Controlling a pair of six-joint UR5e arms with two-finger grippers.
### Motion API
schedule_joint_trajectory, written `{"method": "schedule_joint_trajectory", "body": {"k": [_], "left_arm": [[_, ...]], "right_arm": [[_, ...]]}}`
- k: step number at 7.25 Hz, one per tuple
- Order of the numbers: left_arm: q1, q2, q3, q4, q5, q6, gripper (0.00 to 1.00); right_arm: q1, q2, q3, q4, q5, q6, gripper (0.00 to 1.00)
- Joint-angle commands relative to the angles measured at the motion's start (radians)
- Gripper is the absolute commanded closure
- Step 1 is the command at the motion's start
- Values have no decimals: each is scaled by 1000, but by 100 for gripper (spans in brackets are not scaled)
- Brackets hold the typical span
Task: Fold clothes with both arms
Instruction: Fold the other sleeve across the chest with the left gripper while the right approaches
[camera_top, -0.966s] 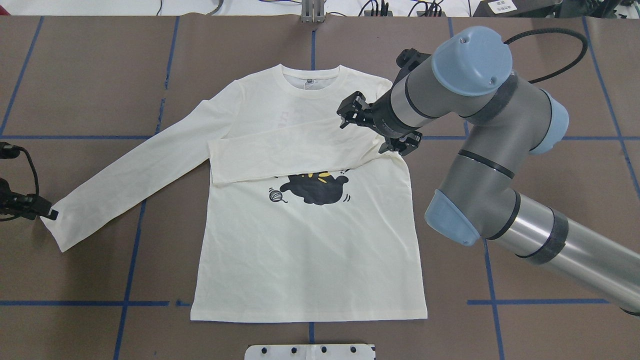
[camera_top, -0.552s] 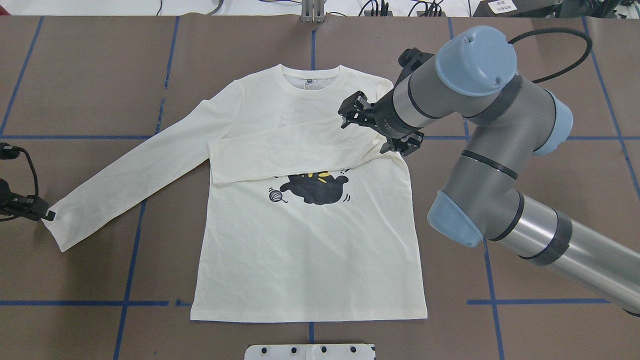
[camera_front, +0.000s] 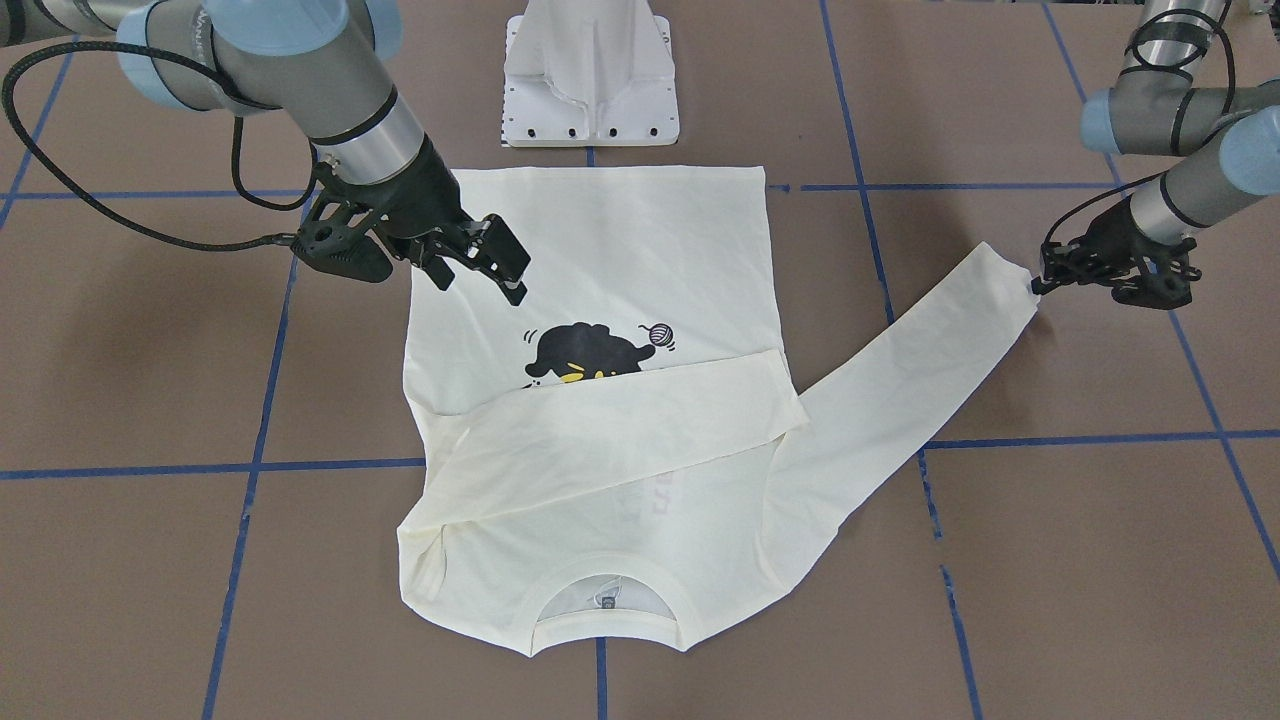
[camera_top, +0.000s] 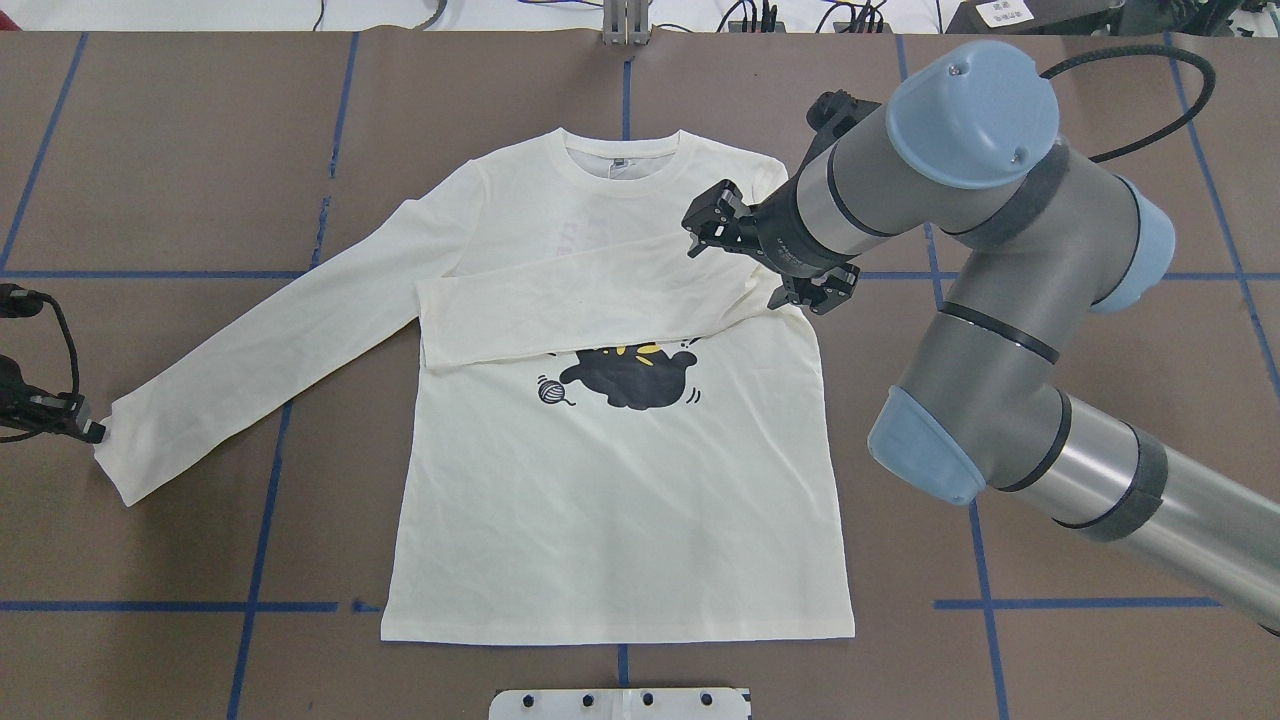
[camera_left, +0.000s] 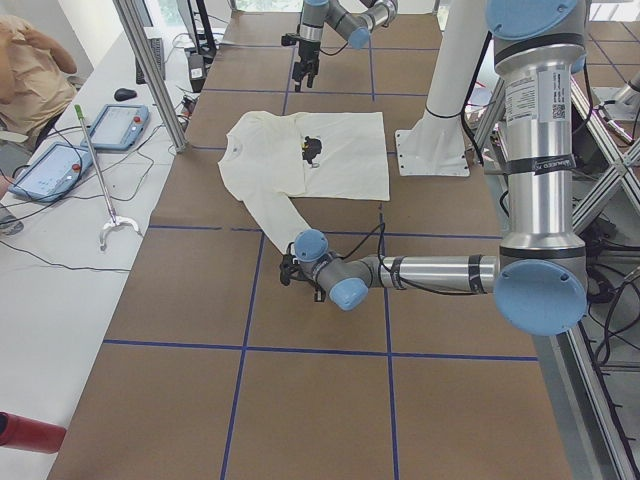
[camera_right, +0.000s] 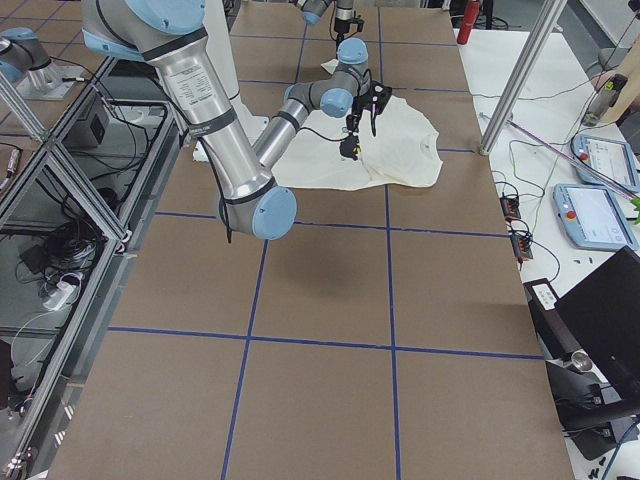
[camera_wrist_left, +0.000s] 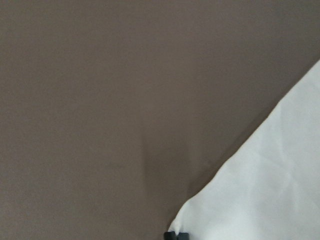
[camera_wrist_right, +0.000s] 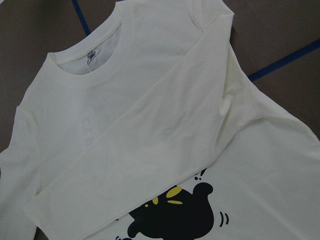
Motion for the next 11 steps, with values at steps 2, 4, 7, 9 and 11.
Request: {"method": "schedule_joint_trajectory", "body": {"k": [2, 4, 7, 9, 11], "left_arm": [[-8, -94, -194, 56, -120, -236, 100], [24, -516, -115, 194, -116, -602, 100], [100, -940, 119, 191, -24, -852, 100], [257, -1103, 245, 177, 212, -888, 100], [368, -1122, 339, 48, 376, -879, 100]], "right_arm": [[89, -112, 91, -3, 98, -43, 0], [158, -221, 140, -1, 140, -142, 0], [214, -281, 156, -3, 145, -193, 0], [224, -284, 163, -3, 145, -198, 0], [229, -286, 168, -3, 143, -198, 0]]}}
